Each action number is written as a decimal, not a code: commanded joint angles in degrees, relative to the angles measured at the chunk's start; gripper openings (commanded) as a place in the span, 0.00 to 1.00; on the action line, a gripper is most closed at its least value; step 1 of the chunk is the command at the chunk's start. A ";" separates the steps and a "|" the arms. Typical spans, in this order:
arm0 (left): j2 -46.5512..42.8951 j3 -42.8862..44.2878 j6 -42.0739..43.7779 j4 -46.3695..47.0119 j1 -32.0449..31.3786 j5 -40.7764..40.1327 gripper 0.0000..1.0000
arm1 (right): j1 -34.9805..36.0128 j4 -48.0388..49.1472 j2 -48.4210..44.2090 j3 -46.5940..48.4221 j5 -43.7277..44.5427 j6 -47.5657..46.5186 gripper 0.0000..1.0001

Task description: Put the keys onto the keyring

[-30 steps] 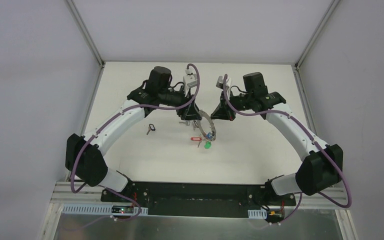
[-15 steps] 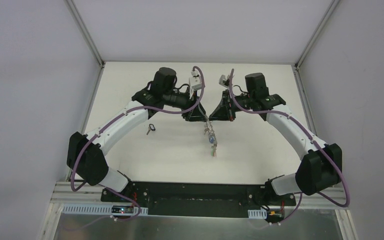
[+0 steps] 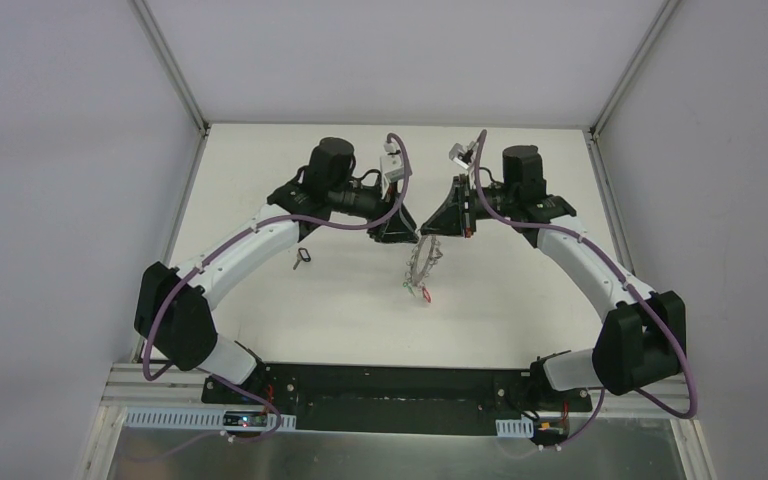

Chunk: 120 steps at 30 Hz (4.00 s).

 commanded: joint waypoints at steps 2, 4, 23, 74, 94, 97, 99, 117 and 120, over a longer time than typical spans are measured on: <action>1.36 1.25 -2.22 4.54 -0.64 1.18 0.43 | -0.35 4.84 -2.19 0.12 -3.68 2.71 0.00; 1.74 1.48 -3.97 4.85 -0.72 1.35 0.41 | -0.38 5.02 -2.14 -0.03 -3.65 2.92 0.00; 3.51 2.98 -7.74 7.25 -0.81 3.90 0.00 | -1.01 9.00 -2.01 -1.99 -3.13 5.75 0.00; 1.37 -5.75 -38.73 30.15 1.65 -2.34 0.00 | -6.96 24.73 -4.60 -7.66 -4.43 20.38 0.37; 1.18 -5.69 -36.86 30.70 1.32 0.28 0.00 | -5.96 33.04 -2.68 -9.35 -4.69 26.83 0.29; 1.27 -5.72 -37.13 30.96 1.21 0.34 0.00 | -5.42 33.00 -1.76 -9.22 -4.37 26.63 0.25; 1.21 -5.76 -37.35 31.08 1.21 0.45 0.00 | -5.16 33.00 -1.28 -9.19 -4.43 26.47 0.20; 0.77 -4.92 -30.01 25.42 1.37 0.83 0.07 | -2.66 -1.93 -2.99 1.86 -2.38 7.86 0.00; -0.76 -2.66 -20.32 16.12 1.47 0.18 0.24 | 1.51 -16.66 -3.07 7.50 9.74 -15.97 0.00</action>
